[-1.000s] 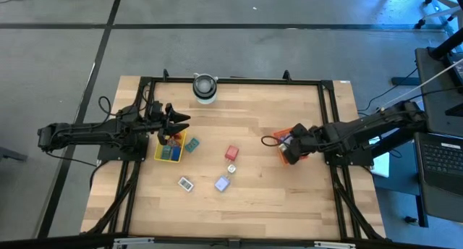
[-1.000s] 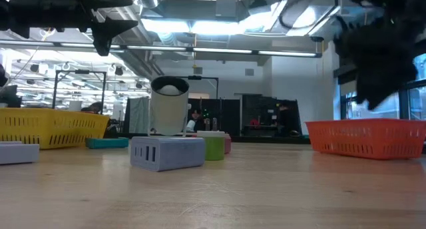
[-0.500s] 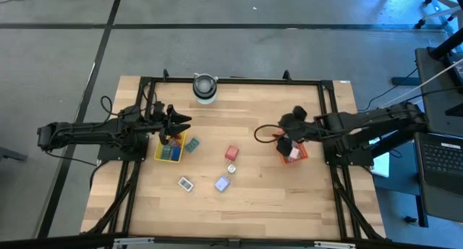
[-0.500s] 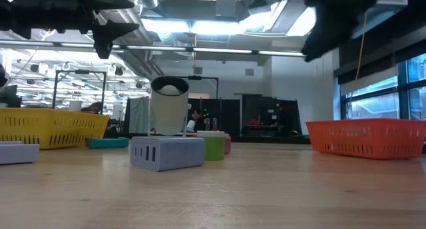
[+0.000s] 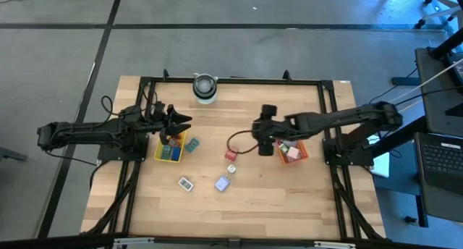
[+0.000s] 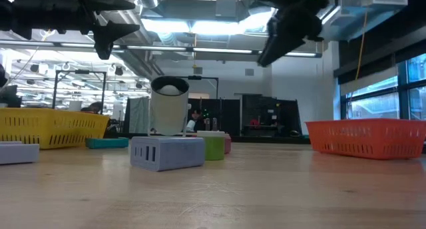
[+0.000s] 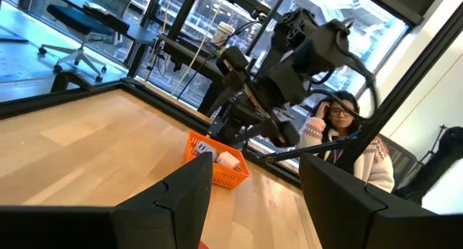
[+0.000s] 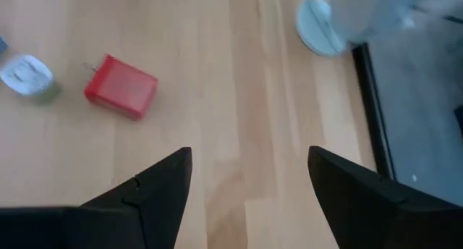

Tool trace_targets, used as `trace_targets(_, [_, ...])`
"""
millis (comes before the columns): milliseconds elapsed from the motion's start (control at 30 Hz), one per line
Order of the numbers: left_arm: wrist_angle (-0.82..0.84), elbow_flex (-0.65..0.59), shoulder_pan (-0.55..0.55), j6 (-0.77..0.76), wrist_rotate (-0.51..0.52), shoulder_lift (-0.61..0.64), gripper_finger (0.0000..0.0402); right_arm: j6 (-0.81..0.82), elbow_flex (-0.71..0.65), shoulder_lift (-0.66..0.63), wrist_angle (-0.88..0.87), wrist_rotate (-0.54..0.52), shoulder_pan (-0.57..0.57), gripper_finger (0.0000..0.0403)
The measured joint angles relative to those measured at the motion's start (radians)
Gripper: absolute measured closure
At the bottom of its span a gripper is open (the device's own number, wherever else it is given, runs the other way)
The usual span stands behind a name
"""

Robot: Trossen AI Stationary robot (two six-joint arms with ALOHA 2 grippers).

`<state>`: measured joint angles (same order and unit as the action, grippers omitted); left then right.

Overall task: Pick & Place Office items
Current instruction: Put the red charger adapter into the orange basket

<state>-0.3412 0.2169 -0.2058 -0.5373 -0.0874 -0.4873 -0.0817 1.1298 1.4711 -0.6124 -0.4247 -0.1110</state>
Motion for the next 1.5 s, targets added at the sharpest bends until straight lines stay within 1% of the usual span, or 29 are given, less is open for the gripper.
trace_targets(133, [0.000, 0.000, 0.000, 0.000, 0.000, 0.000, 0.0199, -0.041, 0.097, 0.089, 0.001, 0.053, 0.012, 0.0125])
trace_targets(333, [0.001, 0.000, 0.000, -0.001, -0.008, 0.000, 0.0199, -0.140, 0.207, 0.196, -0.002, 0.225, 0.052, 0.0118])
trace_targets(433, [0.006, 0.000, 0.000, 0.000, -0.009, 0.000, 0.0199, -0.205, 0.218, 0.241, -0.001, 0.272, 0.069, 0.0103])
trace_targets(600, [0.012, 0.000, 0.001, 0.015, -0.010, 0.000, 0.0199, -0.295, 0.218, 0.313, 0.037, 0.299, 0.072, 0.0089])
trace_targets(767, [0.013, 0.000, 0.001, 0.038, -0.010, 0.000, 0.0199, -0.383, 0.218, 0.375, 0.095, 0.490, 0.072, 0.0091])
trace_targets(833, [0.017, 0.000, 0.001, 0.043, -0.011, 0.000, 0.0199, -0.409, 0.218, 0.395, 0.100, 0.543, 0.072, 0.0091])
trace_targets(1067, [0.023, 0.000, 0.001, 0.046, -0.011, 0.000, 0.0199, -0.506, 0.219, 0.460, 0.134, 0.573, 0.055, 0.0091])
trace_targets(1367, [0.024, 0.000, 0.001, 0.046, -0.012, 0.000, 0.0199, -0.502, 0.219, 0.496, 0.237, 0.602, 0.071, 0.0091])
trace_targets(1500, [0.024, 0.000, 0.001, 0.046, -0.013, 0.000, 0.0199, -0.494, 0.219, 0.509, 0.238, 0.651, 0.088, 0.0091])
